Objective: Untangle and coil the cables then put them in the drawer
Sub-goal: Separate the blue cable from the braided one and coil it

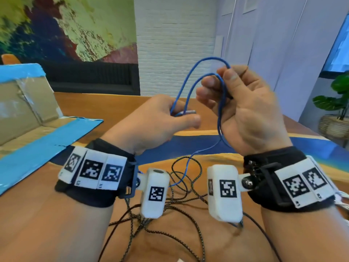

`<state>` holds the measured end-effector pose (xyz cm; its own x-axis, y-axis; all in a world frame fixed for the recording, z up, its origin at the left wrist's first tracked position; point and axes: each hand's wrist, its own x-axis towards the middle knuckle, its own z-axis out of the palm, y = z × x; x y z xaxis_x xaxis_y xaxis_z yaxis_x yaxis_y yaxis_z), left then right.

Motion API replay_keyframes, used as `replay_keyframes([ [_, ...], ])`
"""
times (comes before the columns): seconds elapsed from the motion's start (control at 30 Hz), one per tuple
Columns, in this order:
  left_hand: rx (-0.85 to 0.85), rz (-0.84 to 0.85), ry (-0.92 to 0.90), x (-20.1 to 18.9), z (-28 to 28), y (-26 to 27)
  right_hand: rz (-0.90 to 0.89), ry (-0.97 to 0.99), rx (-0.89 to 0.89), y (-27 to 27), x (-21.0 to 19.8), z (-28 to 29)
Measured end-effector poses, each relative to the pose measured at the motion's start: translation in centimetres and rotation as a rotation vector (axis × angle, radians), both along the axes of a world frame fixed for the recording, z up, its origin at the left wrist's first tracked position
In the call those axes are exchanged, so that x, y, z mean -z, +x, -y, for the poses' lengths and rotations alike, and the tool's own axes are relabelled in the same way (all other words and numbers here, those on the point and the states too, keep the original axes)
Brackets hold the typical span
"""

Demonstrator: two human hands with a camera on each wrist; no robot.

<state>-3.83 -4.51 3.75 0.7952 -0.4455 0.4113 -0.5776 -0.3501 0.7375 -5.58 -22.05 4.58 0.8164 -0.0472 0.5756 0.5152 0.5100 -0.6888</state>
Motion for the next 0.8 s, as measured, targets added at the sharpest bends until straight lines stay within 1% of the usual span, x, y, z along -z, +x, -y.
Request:
replay_keyframes([
  [0.07,-0.108,-0.021,-0.061,0.1,-0.2,0.7,0.003,-0.116,0.093,0.4,0.4,0.4],
  [0.13,-0.176,-0.113,-0.225,0.0,-0.7,1.5,0.008,-0.290,0.258,0.9,0.9,1.0],
  [0.2,-0.224,-0.178,-0.380,-0.2,-1.4,2.2,0.000,-0.522,0.400,1.0,1.1,1.6],
  [0.23,-0.244,-0.196,-0.428,-0.3,-1.8,2.5,-0.015,-0.639,0.417,0.9,1.1,1.9],
  [0.33,-0.282,-0.191,-0.510,-0.8,-3.1,2.8,-0.105,-0.962,0.295,0.2,1.1,2.8],
  [0.4,-0.298,-0.174,-0.534,-1.1,-4.1,3.0,-0.154,-1.133,0.276,0.0,1.3,3.2],
  [0.47,-0.313,-0.135,-0.523,-1.3,-4.8,3.1,-0.172,-1.210,0.285,0.1,1.4,3.2],
  [0.6,-0.270,-0.072,-0.545,-1.6,-4.7,2.5,-0.199,-1.187,0.234,0.2,1.8,2.0],
  [0.67,-0.237,-0.032,-0.557,-1.8,-4.2,2.0,-0.191,-1.214,0.226,0.2,2.3,1.0],
  [0.73,-0.203,-0.004,-0.539,-2.0,-3.7,1.7,-0.161,-1.258,0.176,0.1,2.9,-0.2],
  [0.8,-0.201,0.026,-0.493,-2.0,-3.2,1.5,-0.128,-1.255,0.082,-0.1,3.2,-1.1],
])
